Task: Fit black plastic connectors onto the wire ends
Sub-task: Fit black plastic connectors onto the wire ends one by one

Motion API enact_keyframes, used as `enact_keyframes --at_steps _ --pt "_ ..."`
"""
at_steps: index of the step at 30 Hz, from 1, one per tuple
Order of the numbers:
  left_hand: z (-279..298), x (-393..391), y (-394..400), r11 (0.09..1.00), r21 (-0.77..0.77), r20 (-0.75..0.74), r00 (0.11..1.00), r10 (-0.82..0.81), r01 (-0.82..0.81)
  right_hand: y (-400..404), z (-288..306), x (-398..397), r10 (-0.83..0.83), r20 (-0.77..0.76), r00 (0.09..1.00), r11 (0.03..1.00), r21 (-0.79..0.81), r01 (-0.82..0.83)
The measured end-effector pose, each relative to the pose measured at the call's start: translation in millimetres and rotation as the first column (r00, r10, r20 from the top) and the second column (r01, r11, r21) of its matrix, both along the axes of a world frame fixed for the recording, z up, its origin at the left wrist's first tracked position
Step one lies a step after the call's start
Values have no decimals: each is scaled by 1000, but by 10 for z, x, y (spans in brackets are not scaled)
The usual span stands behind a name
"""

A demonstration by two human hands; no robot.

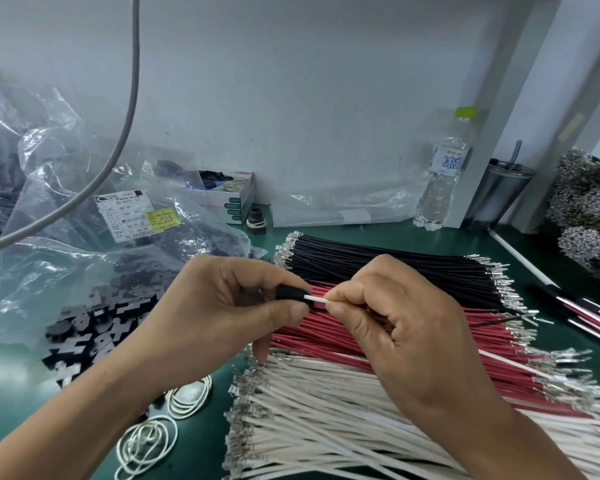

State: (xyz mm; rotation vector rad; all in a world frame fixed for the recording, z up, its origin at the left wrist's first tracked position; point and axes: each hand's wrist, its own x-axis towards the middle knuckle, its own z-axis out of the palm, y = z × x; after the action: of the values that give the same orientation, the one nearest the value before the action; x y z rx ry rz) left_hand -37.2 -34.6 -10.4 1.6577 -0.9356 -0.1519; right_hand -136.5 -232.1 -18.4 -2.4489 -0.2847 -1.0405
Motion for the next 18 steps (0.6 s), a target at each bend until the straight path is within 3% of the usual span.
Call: enact_keyframes --at_steps 6,18 --pt "-17 -8 -10 998 59 21 1000 -8 7 46 -43 10 -8 10 1000 998 -61 9" --pt "-71 -68 -53 1000 13 87 996 0 -1 50 -91 -5 -22 75 997 990 -140 32"
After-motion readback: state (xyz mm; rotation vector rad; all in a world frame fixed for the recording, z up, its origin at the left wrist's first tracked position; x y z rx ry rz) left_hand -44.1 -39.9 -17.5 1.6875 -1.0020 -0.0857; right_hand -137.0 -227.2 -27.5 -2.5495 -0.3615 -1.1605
